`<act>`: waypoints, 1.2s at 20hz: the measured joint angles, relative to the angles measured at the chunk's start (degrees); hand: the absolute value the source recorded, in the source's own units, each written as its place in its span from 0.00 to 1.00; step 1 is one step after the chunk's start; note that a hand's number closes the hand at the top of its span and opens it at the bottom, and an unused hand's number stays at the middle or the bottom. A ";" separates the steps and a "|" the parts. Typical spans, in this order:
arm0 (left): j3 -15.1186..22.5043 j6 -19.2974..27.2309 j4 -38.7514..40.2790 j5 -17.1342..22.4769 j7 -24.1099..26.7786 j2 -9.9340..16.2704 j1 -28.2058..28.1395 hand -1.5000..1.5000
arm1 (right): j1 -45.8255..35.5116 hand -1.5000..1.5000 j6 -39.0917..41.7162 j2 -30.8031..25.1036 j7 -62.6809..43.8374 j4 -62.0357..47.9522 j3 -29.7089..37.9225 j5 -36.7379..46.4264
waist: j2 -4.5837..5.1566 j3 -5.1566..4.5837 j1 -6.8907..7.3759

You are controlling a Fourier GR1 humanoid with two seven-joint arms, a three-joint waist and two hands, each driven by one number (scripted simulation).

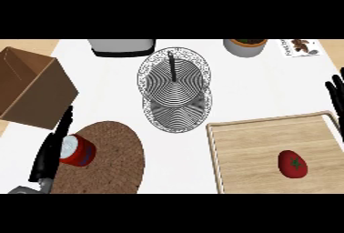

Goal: Pick the tomato from the tray and place it in the tiered basket

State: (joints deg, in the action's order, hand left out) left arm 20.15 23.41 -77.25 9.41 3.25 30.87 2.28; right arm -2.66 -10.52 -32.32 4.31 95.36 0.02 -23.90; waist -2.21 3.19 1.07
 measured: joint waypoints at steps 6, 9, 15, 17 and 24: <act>-0.52 -4.90 -4.70 3.35 2.38 -2.53 4.16 0.50 | -2.80 0.00 -5.88 5.62 -2.57 -4.78 -3.57 3.02 | 1.73 -2.14 -0.21; 1.25 -8.53 -4.65 6.04 3.10 -5.89 5.05 0.50 | -3.51 0.00 -11.78 7.87 -4.25 -9.71 -6.42 8.57 | 2.55 -2.86 -0.08; 0.56 -14.27 0.48 8.25 5.93 -9.76 6.56 0.50 | -5.72 0.00 -17.35 14.96 0.96 -12.43 -8.86 13.81 | 2.40 -3.12 -0.85; 0.23 -14.79 1.31 8.40 6.00 -10.53 6.84 0.50 | -5.47 0.00 -19.07 13.10 -1.79 -9.86 -10.58 17.56 | 2.27 -3.19 -1.15; -0.39 -15.33 1.08 8.67 5.62 -10.32 6.35 0.50 | -4.64 0.00 -14.23 -4.11 -21.90 -2.84 -16.37 29.85 | 1.67 -3.75 -2.16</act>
State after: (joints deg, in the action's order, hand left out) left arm 19.76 8.08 -76.17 18.08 8.87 20.56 8.63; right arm -7.30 -24.75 -36.43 -17.59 92.51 -16.36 5.95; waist -0.54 -0.56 -1.09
